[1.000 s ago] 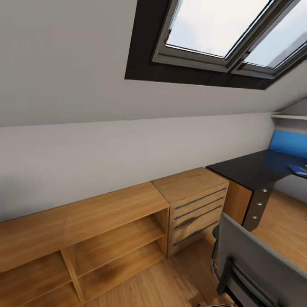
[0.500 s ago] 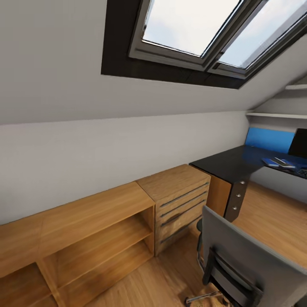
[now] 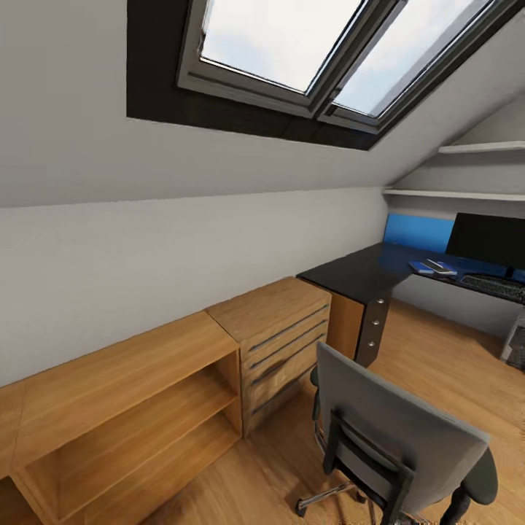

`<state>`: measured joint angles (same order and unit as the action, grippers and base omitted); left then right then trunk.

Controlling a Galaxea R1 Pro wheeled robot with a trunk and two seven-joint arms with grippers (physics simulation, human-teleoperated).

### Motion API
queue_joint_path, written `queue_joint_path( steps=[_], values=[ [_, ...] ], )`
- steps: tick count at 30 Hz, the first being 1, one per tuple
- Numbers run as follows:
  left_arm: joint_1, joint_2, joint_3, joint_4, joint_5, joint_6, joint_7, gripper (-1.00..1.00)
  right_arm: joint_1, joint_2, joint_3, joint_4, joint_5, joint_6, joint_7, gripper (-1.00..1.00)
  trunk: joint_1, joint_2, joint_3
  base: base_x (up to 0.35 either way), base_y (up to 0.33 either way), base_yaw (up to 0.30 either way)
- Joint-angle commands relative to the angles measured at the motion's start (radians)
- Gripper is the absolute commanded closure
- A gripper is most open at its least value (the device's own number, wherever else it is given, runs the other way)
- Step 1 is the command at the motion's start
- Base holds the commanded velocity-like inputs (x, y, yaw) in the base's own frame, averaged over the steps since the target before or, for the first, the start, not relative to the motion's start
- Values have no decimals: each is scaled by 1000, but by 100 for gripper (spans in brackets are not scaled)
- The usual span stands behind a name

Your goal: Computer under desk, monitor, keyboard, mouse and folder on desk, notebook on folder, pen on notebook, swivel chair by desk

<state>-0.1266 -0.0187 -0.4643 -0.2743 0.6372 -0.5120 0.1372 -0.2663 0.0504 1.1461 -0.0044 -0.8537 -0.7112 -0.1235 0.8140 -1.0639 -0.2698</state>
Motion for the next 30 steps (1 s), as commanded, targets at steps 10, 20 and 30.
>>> queue_joint_path(
  steps=[10, 20, 30],
  values=[
    [-1, 3, 0, -3, 11, -10, 8, -100, -1, -1, 8, 0, 1, 1, -10, -100, 39, -71, -33, 0, 0, -258],
    [-1, 19, 9, -1, 44, -12, 10, -100, -1, 0, 7, 0, 1, 1, -9, -100, 77, -141, -64, 0, 0, -259],
    [-1, 41, 4, 1, 111, -27, 6, -100, -1, -1, 5, 1, 1, 1, -10, -100, 115, -211, -95, 0, 0, -259]
  ],
)
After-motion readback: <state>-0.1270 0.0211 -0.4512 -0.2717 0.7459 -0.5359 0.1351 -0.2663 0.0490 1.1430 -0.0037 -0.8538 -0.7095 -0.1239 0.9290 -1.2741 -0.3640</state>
